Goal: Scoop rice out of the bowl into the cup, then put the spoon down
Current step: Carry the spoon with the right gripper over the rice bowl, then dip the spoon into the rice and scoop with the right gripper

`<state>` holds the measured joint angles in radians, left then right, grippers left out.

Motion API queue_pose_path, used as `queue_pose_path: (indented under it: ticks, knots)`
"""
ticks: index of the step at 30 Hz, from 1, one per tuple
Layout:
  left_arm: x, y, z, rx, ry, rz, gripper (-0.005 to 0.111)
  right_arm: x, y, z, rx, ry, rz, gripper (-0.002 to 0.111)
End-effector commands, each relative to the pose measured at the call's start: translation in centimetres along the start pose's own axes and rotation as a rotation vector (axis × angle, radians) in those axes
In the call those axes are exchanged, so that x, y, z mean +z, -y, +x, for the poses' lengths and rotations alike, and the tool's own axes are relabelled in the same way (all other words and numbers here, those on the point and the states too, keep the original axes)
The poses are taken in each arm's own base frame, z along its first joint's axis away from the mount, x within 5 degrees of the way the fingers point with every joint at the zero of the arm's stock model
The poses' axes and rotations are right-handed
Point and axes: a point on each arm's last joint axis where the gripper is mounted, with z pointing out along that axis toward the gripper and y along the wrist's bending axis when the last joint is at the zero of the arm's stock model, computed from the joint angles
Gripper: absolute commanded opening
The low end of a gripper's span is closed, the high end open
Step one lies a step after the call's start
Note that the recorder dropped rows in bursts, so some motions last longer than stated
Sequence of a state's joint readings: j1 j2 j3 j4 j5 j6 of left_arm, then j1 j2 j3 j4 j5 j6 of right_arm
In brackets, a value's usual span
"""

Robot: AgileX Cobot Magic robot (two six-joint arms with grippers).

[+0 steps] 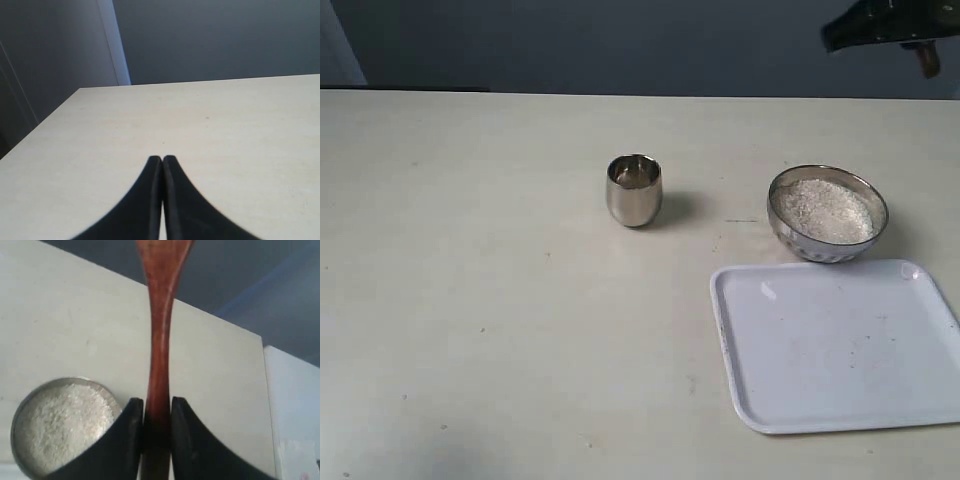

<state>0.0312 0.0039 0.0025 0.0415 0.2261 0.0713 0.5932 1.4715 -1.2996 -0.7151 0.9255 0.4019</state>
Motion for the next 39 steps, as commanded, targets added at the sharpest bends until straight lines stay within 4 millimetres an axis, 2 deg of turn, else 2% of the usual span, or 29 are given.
queue_pose_path:
  ticks: [1, 4, 7, 9, 11, 16, 21, 24, 30, 34, 39]
  knots:
    - [-0.1, 0.0, -0.2, -0.004, 0.018, 0.004, 0.0, -1.1, -0.4, 0.9, -0.25, -0.049, -0.162, -0.001]
    - [-0.1, 0.0, -0.2, -0.004, 0.018, 0.004, 0.0, -1.0, -0.7, 2.0, -0.353, -0.132, -0.298, -0.001]
    - [-0.1, 0.0, -0.2, -0.004, 0.018, 0.004, 0.0, -1.2, -1.0, 3.7, -0.473, -0.247, -0.544, -0.001]
    - [-0.1, 0.0, -0.2, -0.004, 0.018, 0.004, 0.0, -0.8, -0.9, 3.9, -0.459, -0.243, -0.644, -0.001]
    - [-0.1, 0.0, -0.2, -0.004, 0.018, 0.004, 0.0, -0.5, -0.1, 4.0, -0.374, -0.249, -0.669, -0.001]
    - [-0.1, 0.0, -0.2, -0.004, 0.018, 0.004, 0.0, 0.4, 1.1, 4.4, -0.274, -0.321, -0.578, -0.001]
    - [-0.1, 0.0, -0.2, -0.004, 0.018, 0.004, 0.0, 1.9, 1.0, 4.7, -0.248, -0.39, -0.518, -0.001]
    - [-0.1, 0.0, -0.2, -0.004, 0.018, 0.004, 0.0, 3.5, 0.9, 5.0, -0.24, -0.453, -0.465, -0.001]
    - [-0.1, 0.0, -0.2, -0.004, 0.018, 0.004, 0.0, 7.1, 1.4, 5.8, -0.129, -0.6, -0.204, -0.001]
    - [-0.1, 0.0, -0.2, -0.004, 0.018, 0.004, 0.0, 8.0, 0.3, 5.8, -0.209, -0.617, -0.176, -0.001]
    - [-0.1, 0.0, -0.2, -0.004, 0.018, 0.004, 0.0, 8.1, -3.0, 5.4, -0.412, -0.591, -0.108, -0.001]
